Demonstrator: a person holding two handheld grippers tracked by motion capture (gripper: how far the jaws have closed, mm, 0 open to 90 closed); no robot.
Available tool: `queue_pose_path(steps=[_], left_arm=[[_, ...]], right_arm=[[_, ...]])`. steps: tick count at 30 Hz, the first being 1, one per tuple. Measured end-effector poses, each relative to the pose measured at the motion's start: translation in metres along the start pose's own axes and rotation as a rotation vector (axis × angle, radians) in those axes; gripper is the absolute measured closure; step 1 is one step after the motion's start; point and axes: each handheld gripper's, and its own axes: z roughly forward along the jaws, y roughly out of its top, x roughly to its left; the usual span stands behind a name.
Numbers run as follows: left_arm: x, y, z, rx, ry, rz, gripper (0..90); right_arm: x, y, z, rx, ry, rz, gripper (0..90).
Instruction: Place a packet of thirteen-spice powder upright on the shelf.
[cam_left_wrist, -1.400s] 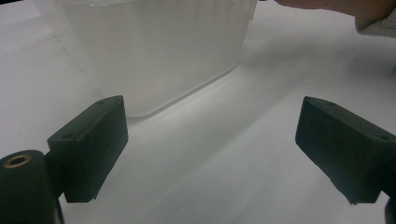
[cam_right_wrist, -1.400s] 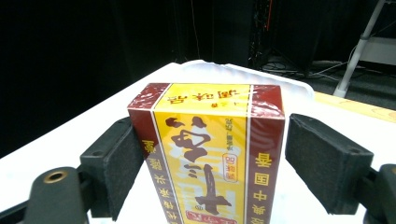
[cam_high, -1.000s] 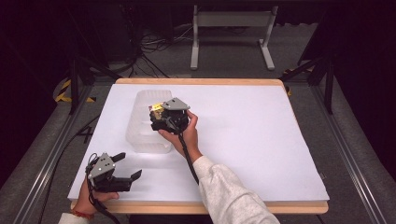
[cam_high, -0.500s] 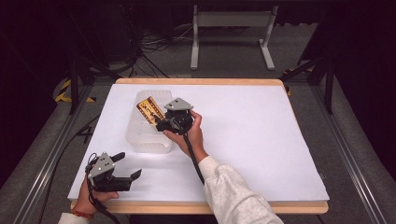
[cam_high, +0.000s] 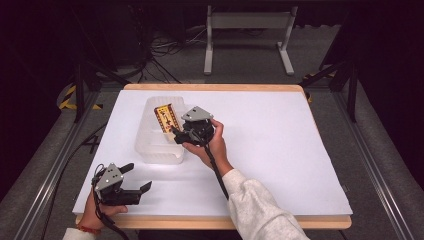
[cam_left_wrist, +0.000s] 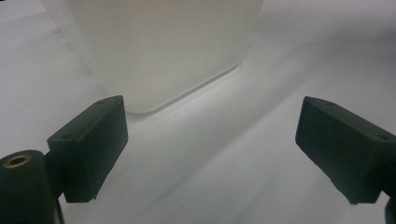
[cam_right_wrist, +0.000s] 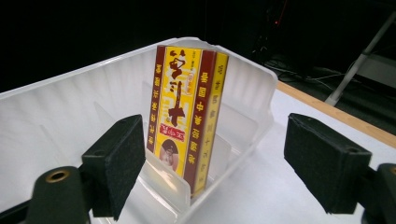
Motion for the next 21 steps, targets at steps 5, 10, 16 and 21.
queue_pose_path(steps=[5,10,16,21], left_arm=[[-0.001,0.000,0.000,0.007,-0.002,0.004,10.0],[-0.001,0.000,0.002,0.010,0.002,0.010,10.0],[-0.001,0.000,0.002,0.020,0.001,0.009,10.0],[-0.002,0.000,0.003,0.027,0.006,0.014,10.0]], right_arm=[[-0.006,0.000,-0.012,0.004,-0.001,-0.027,21.4],[-0.012,0.001,-0.025,-0.002,0.010,-0.028,21.4],[-0.018,-0.003,-0.037,0.012,0.011,-0.058,21.4],[-0.027,-0.008,-0.050,0.023,-0.001,-0.076,21.4]])
